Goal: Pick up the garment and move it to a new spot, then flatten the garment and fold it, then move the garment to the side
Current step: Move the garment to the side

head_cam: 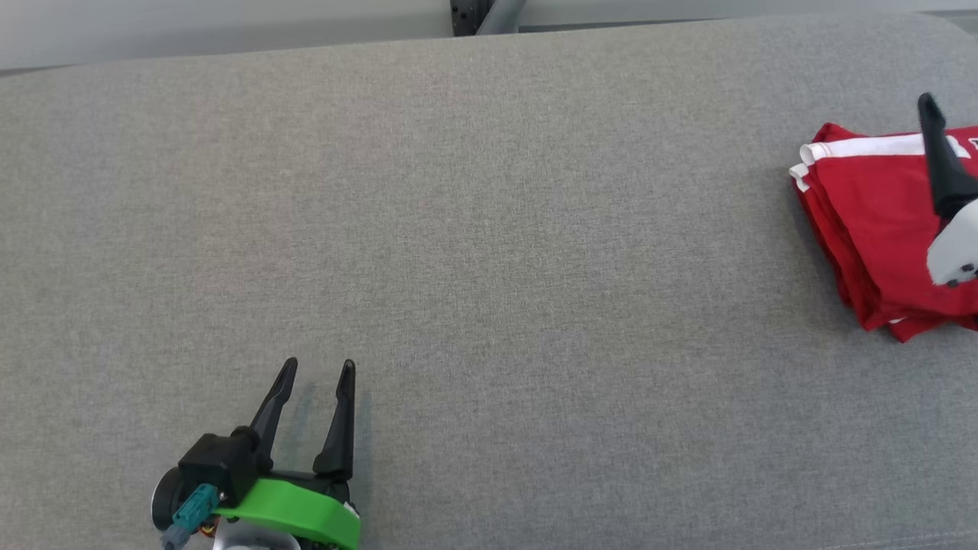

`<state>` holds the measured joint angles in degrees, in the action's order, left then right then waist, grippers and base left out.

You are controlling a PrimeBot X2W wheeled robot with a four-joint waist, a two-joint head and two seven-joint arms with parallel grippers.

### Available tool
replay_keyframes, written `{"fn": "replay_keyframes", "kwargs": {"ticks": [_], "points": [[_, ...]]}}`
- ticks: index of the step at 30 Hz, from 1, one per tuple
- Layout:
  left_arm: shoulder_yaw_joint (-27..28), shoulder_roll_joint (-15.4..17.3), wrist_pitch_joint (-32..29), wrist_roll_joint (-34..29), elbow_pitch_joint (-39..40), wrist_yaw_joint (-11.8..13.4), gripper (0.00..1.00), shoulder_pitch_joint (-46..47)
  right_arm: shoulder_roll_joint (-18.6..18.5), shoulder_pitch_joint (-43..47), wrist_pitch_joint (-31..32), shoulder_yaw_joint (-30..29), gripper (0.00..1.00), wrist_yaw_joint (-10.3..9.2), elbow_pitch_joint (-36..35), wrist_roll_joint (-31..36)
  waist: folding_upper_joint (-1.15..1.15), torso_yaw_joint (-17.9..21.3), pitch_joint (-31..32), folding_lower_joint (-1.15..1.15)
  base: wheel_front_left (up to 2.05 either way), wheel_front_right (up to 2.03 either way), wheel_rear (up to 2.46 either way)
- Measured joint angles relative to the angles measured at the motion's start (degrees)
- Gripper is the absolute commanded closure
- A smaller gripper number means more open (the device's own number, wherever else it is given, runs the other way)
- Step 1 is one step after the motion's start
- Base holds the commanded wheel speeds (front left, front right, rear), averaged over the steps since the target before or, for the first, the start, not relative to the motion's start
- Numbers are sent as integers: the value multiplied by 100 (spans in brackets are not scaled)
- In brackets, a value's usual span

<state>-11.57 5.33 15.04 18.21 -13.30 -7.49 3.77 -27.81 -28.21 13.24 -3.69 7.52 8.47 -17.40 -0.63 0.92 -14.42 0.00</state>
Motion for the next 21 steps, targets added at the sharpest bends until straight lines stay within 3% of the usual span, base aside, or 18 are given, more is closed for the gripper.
{"fn": "replay_keyframes", "kwargs": {"ticks": [5, 9, 13, 21], "points": [[240, -68, 1, 5, -1, 0, 0, -183, 374, 859, -855, 56, 0, 0, -537, -222, 0, -67, 339, 0, 0, 0, 0], [363, -101, 1, -52, -24, 0, 0, -338, 800, 1565, -1499, -62, 0, 0, -553, -227, 0, -172, 597, 0, 0, 0, 0], [368, -116, 1, -134, -78, 0, 0, -493, 1222, 2085, -2017, -135, 0, 0, -245, -77, 0, -292, 842, 0, 0, 0, 0], [423, -66, 1, -193, -53, 0, 0, -688, 1909, 2741, -2731, -91, 0, -2, 594, 839, 0, -499, 1303, 0, 0, 0, 0]]}}
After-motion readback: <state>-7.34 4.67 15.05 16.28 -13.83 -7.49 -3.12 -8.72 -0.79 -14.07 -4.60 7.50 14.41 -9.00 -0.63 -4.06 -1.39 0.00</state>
